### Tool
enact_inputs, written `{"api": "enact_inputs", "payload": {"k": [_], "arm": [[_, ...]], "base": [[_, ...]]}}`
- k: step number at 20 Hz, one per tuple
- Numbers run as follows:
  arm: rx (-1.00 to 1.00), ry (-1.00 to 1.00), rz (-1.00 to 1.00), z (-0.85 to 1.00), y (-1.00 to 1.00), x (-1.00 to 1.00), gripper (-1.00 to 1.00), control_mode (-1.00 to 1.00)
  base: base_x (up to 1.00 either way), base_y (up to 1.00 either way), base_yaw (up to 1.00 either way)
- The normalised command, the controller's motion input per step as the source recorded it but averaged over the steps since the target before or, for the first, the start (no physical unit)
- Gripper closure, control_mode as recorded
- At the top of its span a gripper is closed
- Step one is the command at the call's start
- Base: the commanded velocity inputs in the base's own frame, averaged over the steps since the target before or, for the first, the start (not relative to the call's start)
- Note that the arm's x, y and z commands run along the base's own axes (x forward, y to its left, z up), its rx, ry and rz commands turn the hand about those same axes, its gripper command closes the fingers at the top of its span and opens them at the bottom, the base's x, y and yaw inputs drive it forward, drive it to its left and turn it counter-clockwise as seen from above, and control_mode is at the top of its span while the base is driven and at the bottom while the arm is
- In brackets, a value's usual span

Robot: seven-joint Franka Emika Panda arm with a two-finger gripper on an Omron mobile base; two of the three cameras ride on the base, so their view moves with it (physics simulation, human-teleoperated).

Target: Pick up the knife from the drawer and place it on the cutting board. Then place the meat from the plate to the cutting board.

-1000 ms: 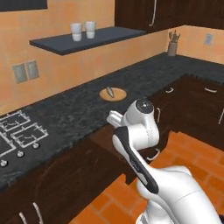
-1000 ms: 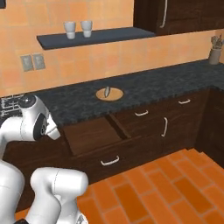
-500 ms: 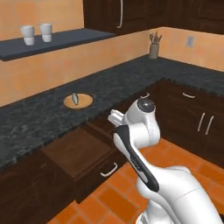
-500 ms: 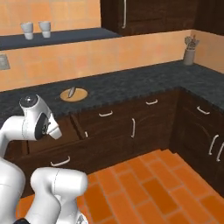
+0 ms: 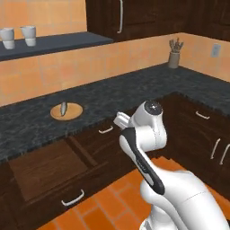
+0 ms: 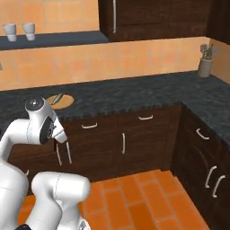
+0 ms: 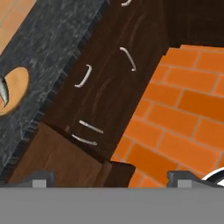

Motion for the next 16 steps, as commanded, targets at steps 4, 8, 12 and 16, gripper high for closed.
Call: {"api": "enact_inputs", "payload": {"k": [4,8,12,16], "arm": [[0.0,0.0,0.0,0.0,0.0,0.0,-1.0,1.0],[0.0,0.0,0.0,0.0,0.0,0.0,-1.0,1.0],[0.0,0.0,0.0,0.0,0.0,0.0,-1.0,1.0],[0.0,0.0,0.0,0.0,0.0,0.0,-1.0,1.0]], "base": [[0.99,-0.81,0.36],[1.0,-0.52,0.34],[0.61,-0.01,0.39],[0.52,-0.2,0.44]]}}
